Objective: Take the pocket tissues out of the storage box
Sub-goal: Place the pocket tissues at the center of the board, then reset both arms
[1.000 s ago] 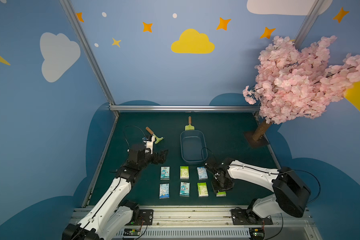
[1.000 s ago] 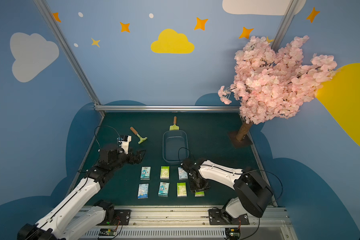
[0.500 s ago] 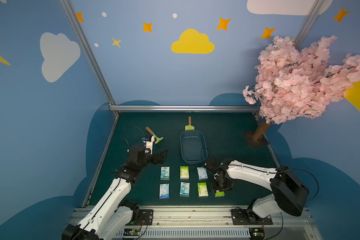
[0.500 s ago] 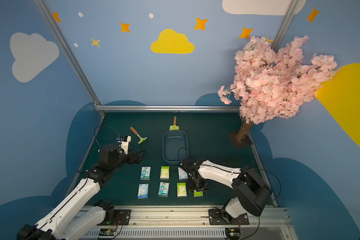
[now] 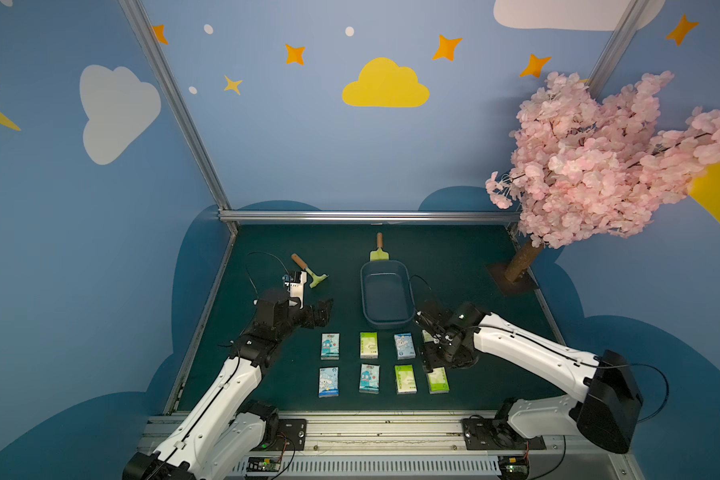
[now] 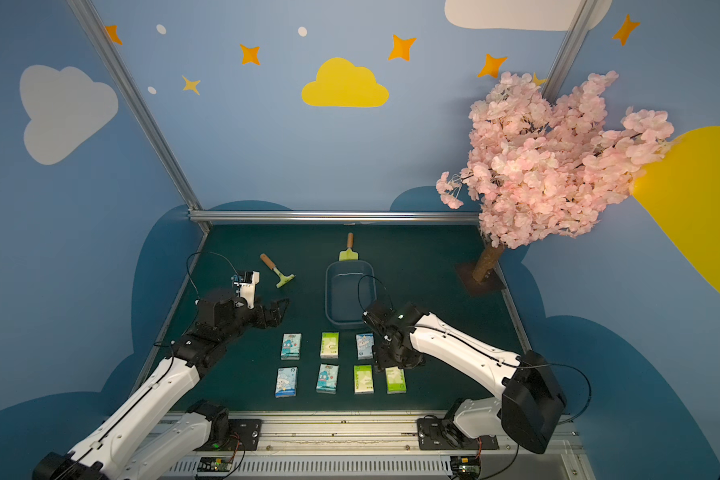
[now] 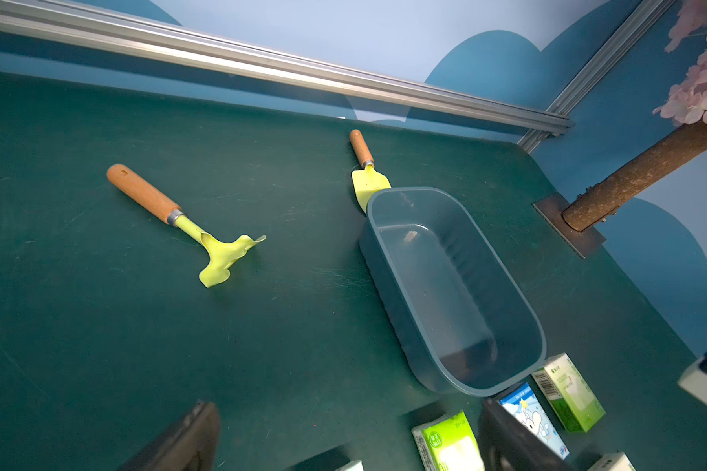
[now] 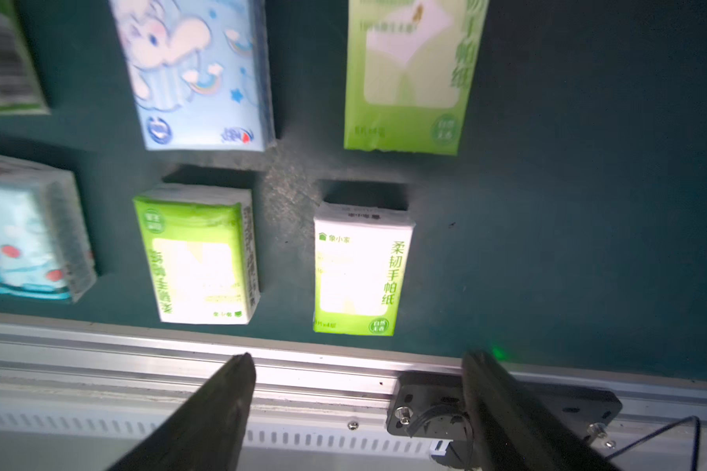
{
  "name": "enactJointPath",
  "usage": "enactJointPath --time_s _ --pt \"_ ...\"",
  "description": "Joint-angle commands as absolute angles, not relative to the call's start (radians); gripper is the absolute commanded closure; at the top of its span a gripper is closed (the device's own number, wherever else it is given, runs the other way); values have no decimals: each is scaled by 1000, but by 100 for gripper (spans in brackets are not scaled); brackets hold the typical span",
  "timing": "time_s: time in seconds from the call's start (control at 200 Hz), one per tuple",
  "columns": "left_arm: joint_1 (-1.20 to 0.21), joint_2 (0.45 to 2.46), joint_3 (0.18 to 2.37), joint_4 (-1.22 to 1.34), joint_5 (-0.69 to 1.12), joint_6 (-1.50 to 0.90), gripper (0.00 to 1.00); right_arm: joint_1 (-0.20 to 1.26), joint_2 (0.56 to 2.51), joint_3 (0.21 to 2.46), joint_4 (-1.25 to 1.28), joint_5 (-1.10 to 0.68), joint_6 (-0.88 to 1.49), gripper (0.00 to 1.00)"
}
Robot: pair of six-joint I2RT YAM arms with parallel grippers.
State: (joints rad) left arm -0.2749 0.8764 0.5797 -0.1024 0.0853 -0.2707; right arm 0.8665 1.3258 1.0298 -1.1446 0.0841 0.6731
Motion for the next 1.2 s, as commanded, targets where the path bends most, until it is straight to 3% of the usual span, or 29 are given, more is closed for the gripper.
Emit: enactJointPath --time_s 0.0,0.15,0.3,0.701,0.901,1.197 --pt "-270 856 594 -70 23 -303 0 811 1270 1104 -1258 168 645 12" --pt "-268 842 585 -66 -69 -320 0 707 1206 1162 -1242 279 610 2" --pt "-266 810 562 -57 -197 -344 0 602 1140 1148 -1129 369 519 2" --pt "-248 772 524 -80 -389 -304 0 224 968 764 -489 337 335 2" --pt "-228 748 507 -97 -394 -292 0 129 1028 572 -126 311 198 2" --pt "-170 680 456 -137 -394 -385 0 100 1202 555 104 211 126 2"
